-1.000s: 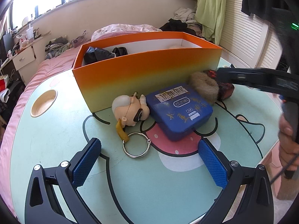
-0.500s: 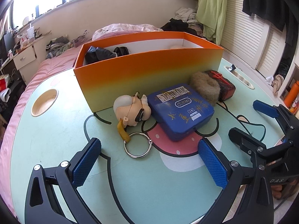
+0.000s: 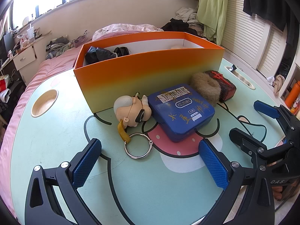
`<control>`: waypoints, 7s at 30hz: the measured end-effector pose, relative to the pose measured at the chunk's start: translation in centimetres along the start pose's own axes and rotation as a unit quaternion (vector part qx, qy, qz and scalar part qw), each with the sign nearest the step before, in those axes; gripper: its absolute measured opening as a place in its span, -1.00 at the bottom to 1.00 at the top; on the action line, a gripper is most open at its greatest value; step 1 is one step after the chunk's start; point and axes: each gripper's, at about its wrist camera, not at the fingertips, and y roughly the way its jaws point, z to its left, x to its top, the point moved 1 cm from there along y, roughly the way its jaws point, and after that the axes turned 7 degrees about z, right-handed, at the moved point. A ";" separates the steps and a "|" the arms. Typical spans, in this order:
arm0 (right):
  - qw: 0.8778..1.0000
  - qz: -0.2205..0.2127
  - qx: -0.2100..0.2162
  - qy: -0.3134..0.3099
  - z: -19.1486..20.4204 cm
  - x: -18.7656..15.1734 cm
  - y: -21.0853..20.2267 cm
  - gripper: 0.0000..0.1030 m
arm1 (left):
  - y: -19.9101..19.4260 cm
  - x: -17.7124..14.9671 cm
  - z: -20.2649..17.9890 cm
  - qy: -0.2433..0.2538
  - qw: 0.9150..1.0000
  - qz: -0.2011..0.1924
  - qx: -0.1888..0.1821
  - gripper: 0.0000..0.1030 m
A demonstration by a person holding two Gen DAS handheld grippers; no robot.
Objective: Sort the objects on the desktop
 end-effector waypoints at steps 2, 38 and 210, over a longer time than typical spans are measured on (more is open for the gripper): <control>1.000 0.000 0.000 0.000 0.0 0.0 0.0 1.00 | -0.2 0.0 -0.1 0.000 1.000 0.000 0.000 0.99; 1.000 -0.002 0.002 0.002 0.1 -0.4 0.0 1.00 | -6.6 7.0 -0.1 -0.005 0.996 -0.059 -0.071 0.26; 0.999 -0.019 0.032 -0.026 0.8 -0.4 0.3 1.00 | -0.3 -0.4 0.8 -0.008 0.999 -0.037 0.003 0.99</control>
